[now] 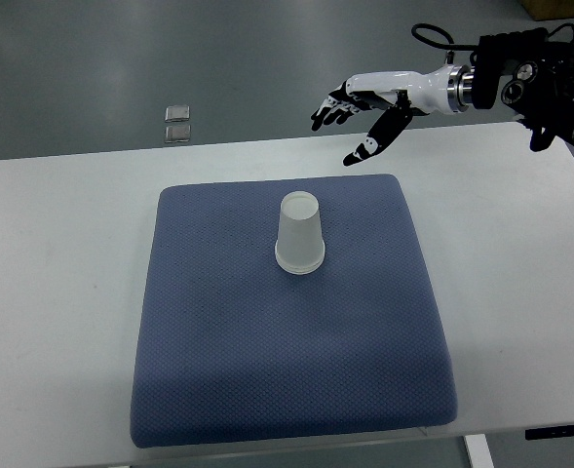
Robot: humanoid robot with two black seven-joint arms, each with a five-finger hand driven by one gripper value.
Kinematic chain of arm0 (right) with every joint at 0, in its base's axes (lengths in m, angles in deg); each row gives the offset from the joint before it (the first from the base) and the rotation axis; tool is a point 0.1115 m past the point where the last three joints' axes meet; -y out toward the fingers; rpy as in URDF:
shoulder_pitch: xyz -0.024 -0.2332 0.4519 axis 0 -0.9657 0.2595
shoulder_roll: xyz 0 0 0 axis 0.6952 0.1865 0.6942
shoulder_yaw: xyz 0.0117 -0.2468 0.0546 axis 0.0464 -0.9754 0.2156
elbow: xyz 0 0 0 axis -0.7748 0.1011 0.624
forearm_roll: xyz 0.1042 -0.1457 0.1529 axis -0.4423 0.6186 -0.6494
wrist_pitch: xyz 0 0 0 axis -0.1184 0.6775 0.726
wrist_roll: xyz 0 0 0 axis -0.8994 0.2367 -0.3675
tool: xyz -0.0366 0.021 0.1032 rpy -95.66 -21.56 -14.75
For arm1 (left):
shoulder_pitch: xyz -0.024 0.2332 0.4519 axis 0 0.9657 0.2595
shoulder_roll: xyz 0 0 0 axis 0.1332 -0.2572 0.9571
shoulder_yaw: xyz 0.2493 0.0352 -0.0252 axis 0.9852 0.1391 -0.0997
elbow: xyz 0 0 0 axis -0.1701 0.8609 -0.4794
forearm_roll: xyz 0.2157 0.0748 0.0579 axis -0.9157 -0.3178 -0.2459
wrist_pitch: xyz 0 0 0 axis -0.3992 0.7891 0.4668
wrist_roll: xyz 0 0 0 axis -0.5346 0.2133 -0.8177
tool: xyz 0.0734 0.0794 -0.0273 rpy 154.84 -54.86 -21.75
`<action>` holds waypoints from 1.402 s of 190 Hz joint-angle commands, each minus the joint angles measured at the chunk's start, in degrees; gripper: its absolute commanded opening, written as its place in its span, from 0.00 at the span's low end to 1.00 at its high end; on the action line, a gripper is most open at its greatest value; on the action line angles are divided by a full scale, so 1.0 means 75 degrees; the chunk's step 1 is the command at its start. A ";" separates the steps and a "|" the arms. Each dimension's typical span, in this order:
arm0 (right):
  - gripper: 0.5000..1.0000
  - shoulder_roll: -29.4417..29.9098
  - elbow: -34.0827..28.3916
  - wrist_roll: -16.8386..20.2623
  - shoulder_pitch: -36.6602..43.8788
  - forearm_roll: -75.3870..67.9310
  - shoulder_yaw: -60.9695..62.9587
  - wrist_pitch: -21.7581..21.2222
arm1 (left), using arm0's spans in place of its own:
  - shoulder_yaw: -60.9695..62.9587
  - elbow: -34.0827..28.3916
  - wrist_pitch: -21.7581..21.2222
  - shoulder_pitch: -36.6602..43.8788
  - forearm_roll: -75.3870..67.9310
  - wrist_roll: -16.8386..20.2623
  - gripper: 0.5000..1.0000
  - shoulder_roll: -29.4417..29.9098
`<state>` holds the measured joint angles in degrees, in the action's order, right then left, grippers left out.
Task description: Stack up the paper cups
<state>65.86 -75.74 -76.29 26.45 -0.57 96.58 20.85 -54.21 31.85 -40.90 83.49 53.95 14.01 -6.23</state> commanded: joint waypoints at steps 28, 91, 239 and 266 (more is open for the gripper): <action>0.72 -0.0004 0.1002 0.0173 -0.0971 -0.2018 0.0405 0.0855 | 0.0000 0.0000 0.0000 0.0000 0.0000 -0.0004 1.00 0.0000; 0.72 0.0125 0.1318 0.0337 -0.2119 -0.4713 0.0417 0.2730 | 0.0000 0.0000 0.0000 0.0000 0.0000 0.0008 1.00 0.0000; 0.84 0.0148 0.1318 0.1251 -0.2506 -0.6846 0.0417 0.2800 | 0.0000 0.0000 0.0000 0.0000 0.0000 -0.0004 1.00 0.0000; 0.84 0.0171 0.1318 0.1251 -0.2576 -0.6846 0.0417 0.2800 | 0.0000 0.0000 0.0000 0.0000 0.0000 0.0008 1.00 0.0000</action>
<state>67.04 -65.85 -66.90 7.63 -51.87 99.70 41.86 -54.22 31.85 -40.89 83.49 53.95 14.00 -6.23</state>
